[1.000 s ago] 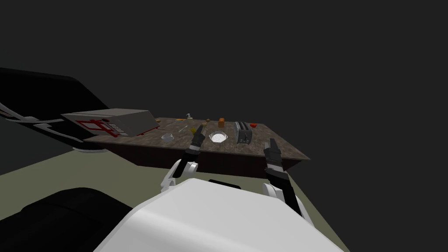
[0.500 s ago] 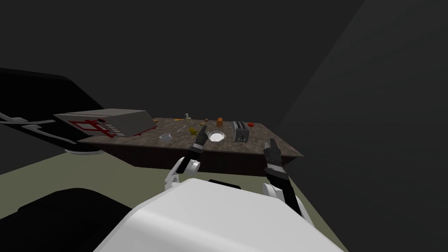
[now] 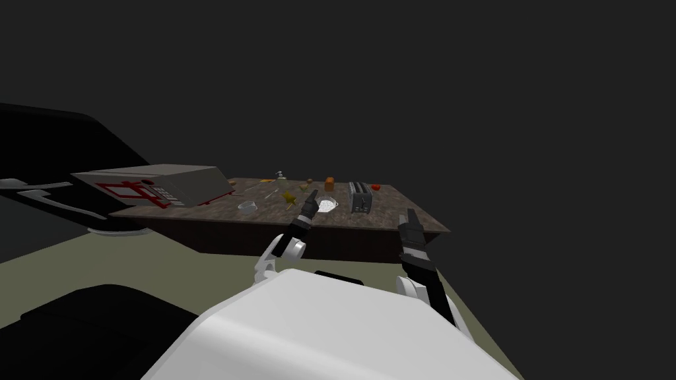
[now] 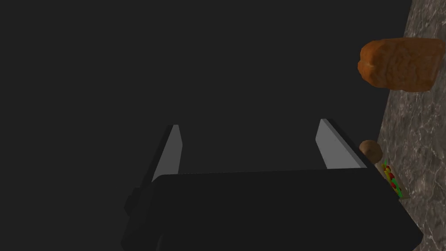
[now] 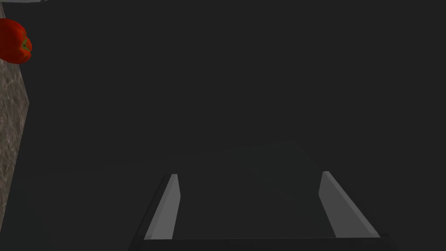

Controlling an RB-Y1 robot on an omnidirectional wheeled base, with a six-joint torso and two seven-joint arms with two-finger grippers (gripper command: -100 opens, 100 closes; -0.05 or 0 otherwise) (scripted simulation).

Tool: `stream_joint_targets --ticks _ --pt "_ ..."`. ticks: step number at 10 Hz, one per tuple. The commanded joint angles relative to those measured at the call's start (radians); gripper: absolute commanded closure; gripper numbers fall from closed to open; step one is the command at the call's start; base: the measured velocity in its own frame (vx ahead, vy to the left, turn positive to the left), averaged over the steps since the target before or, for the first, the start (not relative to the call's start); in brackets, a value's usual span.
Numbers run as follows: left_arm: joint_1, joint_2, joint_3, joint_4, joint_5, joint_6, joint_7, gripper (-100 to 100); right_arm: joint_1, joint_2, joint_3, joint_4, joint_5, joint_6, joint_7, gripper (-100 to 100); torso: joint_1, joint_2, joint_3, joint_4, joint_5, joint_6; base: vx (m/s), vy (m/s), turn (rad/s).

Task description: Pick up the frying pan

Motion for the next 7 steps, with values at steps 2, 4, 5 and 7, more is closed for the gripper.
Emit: stream_joint_targets --ticks 2,4,5,7 --pt "-0.025 0.007 -0.021 0.008 0.018 0.068 0.007 -100 0.000 0.000 0.000 0.000 0.000 0.000 0.000 0 0.000 0.000 0.000 0.000 0.000 0.000 -0.018 -0.042 -0.031" --pt "-0.043 0.008 -0.035 0.010 0.027 0.115 0.010 -100 0.000 0.000 0.000 0.000 0.000 0.000 0.000 0 0.000 0.000 0.000 0.000 0.000 0.000 -0.020 -0.035 -0.023" --pt "-0.043 0.008 -0.035 0.010 0.027 0.135 0.010 -100 0.000 0.000 0.000 0.000 0.000 0.000 0.000 0 0.000 0.000 0.000 0.000 0.000 0.000 -0.015 -0.025 -0.018" --pt "-0.061 0.008 -0.047 0.013 0.036 0.190 0.013 -100 0.000 0.000 0.000 0.000 0.000 0.000 0.000 0 0.001 -0.001 0.000 0.000 0.000 0.000 -0.010 -0.029 -0.025"
